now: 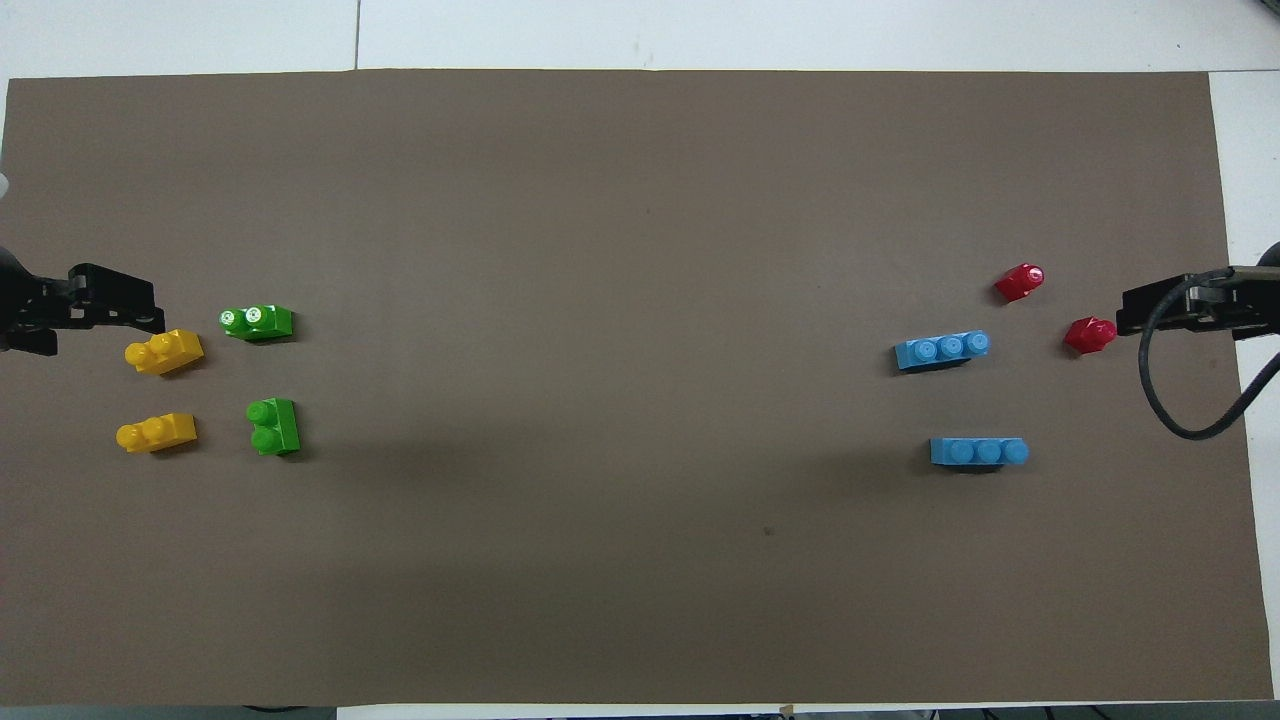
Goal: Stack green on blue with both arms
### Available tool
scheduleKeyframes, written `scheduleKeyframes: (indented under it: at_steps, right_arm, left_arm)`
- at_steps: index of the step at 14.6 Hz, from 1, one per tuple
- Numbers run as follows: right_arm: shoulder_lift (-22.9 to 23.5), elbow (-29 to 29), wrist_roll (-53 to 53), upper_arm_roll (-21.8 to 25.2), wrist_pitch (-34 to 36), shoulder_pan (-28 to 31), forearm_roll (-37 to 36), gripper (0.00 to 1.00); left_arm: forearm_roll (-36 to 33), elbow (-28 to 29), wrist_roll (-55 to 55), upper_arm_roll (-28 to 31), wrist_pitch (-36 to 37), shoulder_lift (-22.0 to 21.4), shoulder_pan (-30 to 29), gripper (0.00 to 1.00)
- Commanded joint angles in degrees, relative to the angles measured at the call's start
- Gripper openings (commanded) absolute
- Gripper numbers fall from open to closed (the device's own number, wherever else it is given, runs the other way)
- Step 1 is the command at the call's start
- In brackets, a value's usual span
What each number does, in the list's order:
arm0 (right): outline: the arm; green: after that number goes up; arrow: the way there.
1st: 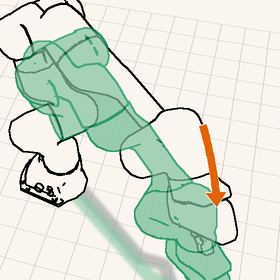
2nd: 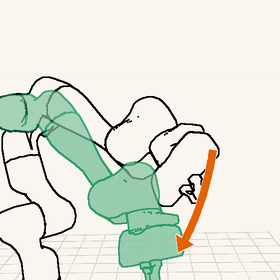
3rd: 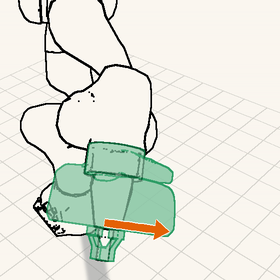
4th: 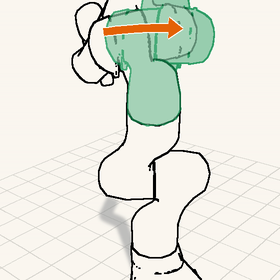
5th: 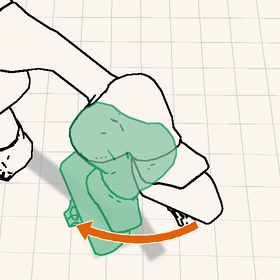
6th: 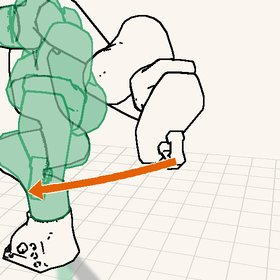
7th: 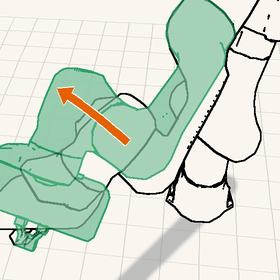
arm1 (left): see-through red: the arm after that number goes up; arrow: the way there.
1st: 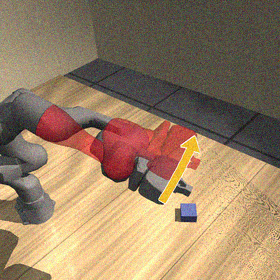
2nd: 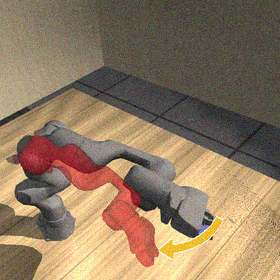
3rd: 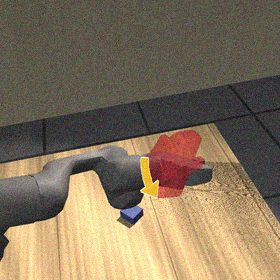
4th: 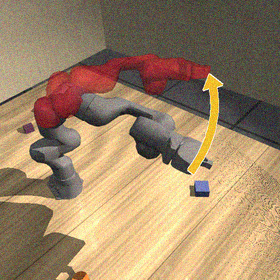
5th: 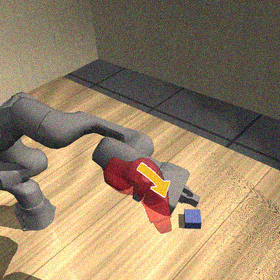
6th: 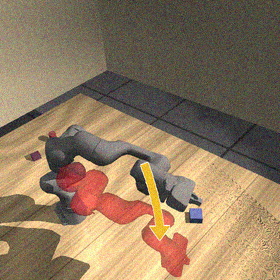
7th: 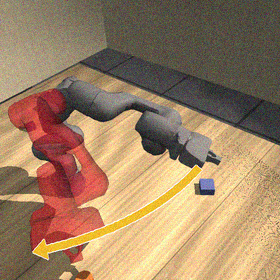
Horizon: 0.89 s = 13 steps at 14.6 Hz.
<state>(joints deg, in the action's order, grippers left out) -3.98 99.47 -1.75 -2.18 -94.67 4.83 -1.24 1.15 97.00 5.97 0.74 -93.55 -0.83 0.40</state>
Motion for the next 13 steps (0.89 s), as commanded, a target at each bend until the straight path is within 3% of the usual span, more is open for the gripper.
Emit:
scheduleKeyframes:
  at_steps: [1,13]
  right_arm:
    - [-0.6,0.1,0.7,-0.2,0.4,0.2,-0.2,1.0]
    - [-0.6,0.6,-2.5,-0.2,-2.0,0.2,0.0,1.0]
  left_arm:
    - [-1.0,-0.7,-0.1,0.3,0.6,-0.1,0.5,1.0]
    - [-0.9,-0.1,0.3,0.7,0.7,-0.4,-0.1,1.0]
